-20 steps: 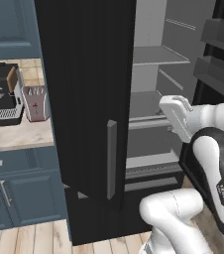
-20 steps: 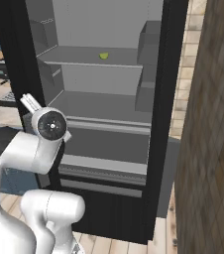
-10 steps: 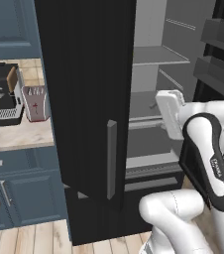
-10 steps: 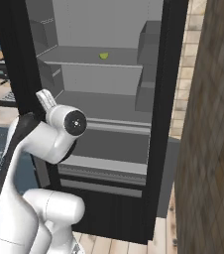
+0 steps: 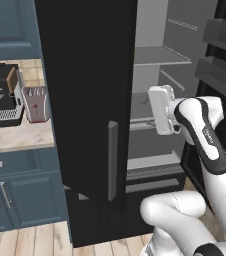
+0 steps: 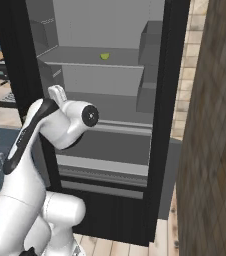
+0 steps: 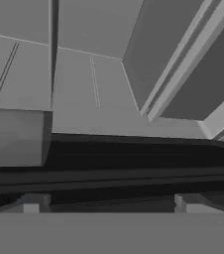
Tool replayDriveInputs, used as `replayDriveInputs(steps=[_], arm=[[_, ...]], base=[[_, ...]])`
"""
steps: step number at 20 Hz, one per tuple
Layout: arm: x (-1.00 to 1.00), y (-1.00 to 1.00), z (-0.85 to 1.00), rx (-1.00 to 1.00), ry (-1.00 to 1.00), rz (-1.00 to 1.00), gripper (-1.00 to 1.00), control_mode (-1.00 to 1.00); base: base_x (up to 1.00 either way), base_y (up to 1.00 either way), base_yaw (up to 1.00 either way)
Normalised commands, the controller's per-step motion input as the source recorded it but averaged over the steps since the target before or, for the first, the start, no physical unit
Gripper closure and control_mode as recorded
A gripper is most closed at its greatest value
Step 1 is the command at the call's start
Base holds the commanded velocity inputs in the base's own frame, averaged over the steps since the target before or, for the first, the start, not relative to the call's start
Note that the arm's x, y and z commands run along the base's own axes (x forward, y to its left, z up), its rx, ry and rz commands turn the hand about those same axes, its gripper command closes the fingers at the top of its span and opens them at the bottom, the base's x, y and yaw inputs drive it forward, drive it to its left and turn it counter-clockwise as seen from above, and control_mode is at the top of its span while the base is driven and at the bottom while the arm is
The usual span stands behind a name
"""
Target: There is a bowl on the dining counter. Grab a lemon wedge from the fridge and place it in the bowl. Then get the liquor bottle and glass cup from the cabinet and place them next to the bowl.
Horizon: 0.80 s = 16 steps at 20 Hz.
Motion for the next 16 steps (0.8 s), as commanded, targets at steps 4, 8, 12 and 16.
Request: replayDriveInputs(steps=[4,8,12,16], arm=[[0.55,0.23,-0.12,0.08,0.07,0.03,-1.00,-1.00],[0.52,0.32,-0.12,0.07,0.05,0.01,-1.00,-1.00],[0.43,0.35,-0.11,0.06,0.03,0.00,-1.00,-1.00],[-0.02,0.40,-0.06,0.01,0.00,0.07,-1.00,-1.00]], base=[[0.00,0.00,0.00],[0.00,0.00,0.00],[0.00,0.00,0.00],[0.00,0.00,0.00]])
